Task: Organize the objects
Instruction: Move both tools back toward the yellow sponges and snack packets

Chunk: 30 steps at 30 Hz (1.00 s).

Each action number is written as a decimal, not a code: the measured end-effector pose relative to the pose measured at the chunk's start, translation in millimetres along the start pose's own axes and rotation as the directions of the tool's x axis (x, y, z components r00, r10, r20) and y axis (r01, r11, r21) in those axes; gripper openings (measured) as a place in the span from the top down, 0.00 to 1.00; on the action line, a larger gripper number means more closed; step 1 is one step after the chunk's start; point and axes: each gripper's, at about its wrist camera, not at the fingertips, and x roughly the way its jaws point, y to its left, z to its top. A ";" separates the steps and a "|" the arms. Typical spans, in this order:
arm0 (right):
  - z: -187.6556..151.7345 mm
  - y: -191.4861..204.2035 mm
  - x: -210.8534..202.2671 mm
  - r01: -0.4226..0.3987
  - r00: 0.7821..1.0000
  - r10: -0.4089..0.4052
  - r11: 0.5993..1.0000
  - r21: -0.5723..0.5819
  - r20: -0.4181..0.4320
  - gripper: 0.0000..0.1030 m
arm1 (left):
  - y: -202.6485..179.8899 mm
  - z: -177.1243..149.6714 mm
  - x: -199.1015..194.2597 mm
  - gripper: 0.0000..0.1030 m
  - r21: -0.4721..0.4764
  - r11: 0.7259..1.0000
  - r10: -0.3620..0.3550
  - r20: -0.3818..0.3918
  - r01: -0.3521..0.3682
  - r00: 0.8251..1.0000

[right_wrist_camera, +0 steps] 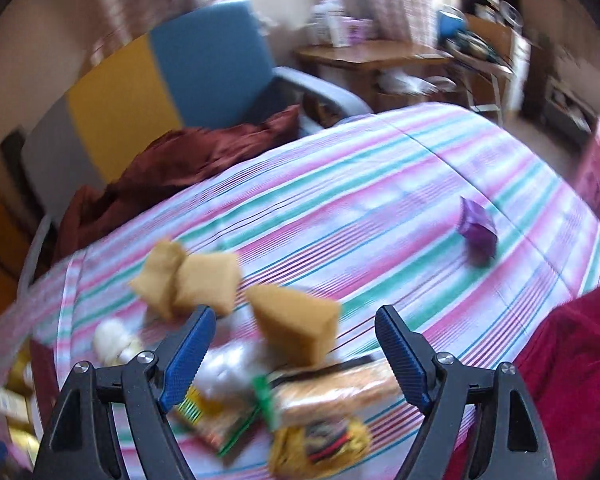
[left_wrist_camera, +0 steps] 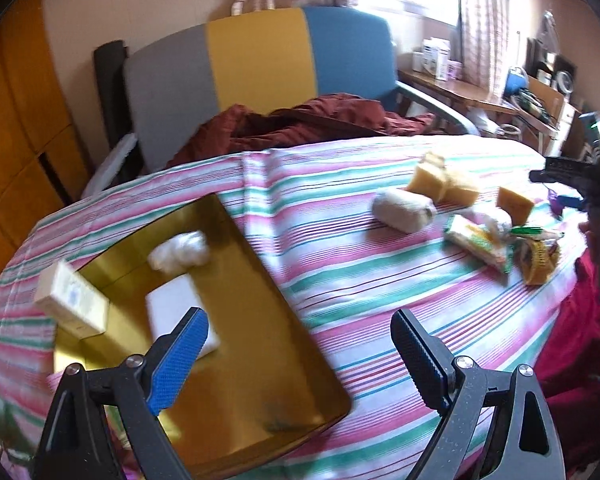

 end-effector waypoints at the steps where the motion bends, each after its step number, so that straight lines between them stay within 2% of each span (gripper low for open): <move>1: -0.7 -5.4 5.2 0.000 1.000 0.000 1.000 0.022 -0.017 0.19 | -7.0 3.9 4.7 0.09 0.009 1.000 -0.016 -0.007 0.016 1.000; 3: -2.2 -13.7 13.0 -0.018 0.998 0.022 0.998 0.068 -0.058 0.19 | -20.6 10.9 15.0 0.09 0.020 0.999 -0.049 -0.026 0.049 0.998; 8: -0.9 -12.6 13.9 -0.050 0.997 0.055 0.996 0.073 -0.062 0.19 | -62.0 32.9 46.2 0.10 0.031 0.989 -0.141 -0.088 0.144 0.986; 13: -0.7 -11.4 16.2 -0.076 0.994 0.081 0.995 0.070 -0.073 0.19 | -107.6 54.1 82.3 0.11 0.060 0.980 -0.178 -0.148 0.188 0.973; 16: 0.6 -8.2 16.0 -0.095 0.993 0.099 0.994 0.058 -0.070 0.19 | -131.0 64.0 105.7 0.17 0.049 0.976 -0.199 -0.201 0.213 0.959; 18: 0.9 -6.4 15.4 -0.102 0.992 0.105 0.994 0.049 -0.067 0.19 | -142.8 69.4 119.3 0.22 0.033 0.976 -0.202 -0.232 0.216 0.951; 23: 0.9 -1.9 14.5 -0.118 0.990 0.119 0.993 0.022 -0.069 0.19 | -160.1 81.5 151.3 0.23 -0.055 0.980 -0.201 -0.291 0.193 0.935; 30: 0.9 4.0 12.0 -0.133 0.989 0.132 0.991 -0.012 -0.066 0.19 | -177.8 90.7 181.0 0.23 -0.126 0.981 -0.181 -0.328 0.147 0.927</move>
